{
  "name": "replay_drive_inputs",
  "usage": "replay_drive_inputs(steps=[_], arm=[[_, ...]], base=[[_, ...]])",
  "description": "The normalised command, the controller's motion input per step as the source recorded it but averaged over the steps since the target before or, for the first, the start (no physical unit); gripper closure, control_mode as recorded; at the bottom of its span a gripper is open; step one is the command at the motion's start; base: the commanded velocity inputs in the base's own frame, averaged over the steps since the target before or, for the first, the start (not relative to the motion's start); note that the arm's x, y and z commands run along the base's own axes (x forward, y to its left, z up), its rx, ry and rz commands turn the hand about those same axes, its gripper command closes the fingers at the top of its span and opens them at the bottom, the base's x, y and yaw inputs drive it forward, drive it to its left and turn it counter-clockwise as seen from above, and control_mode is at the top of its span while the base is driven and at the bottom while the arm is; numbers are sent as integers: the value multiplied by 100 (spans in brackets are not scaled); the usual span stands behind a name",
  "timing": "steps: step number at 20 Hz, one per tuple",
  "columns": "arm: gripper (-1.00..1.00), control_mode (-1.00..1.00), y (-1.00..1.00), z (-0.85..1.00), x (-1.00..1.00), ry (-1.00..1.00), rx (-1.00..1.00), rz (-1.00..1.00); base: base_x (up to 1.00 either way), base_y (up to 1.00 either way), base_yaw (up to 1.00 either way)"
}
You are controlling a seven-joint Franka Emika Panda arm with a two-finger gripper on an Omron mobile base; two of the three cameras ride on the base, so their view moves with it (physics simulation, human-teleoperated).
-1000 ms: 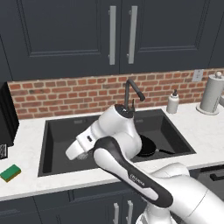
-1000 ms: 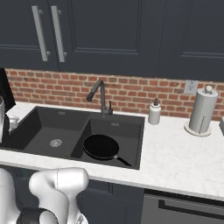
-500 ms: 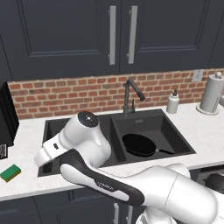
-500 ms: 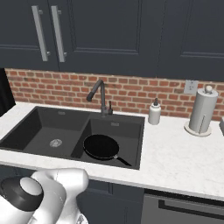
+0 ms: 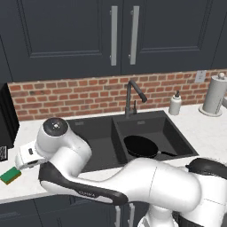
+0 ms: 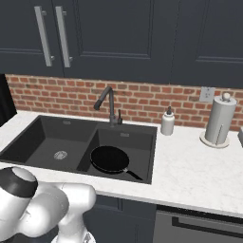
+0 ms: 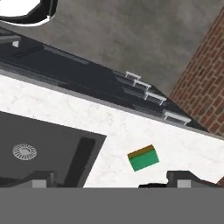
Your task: Pick the pan and sponge and place them into the sink. Then turn on the water.
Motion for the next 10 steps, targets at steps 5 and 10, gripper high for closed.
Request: replay_drive_inputs(steps=[5, 10], arm=[[-100, -100, 28, -23, 0, 24, 3, -28], [-100, -100, 19, -35, 0, 33, 7, -18]], base=[[0, 0, 0], [0, 0, 0]])
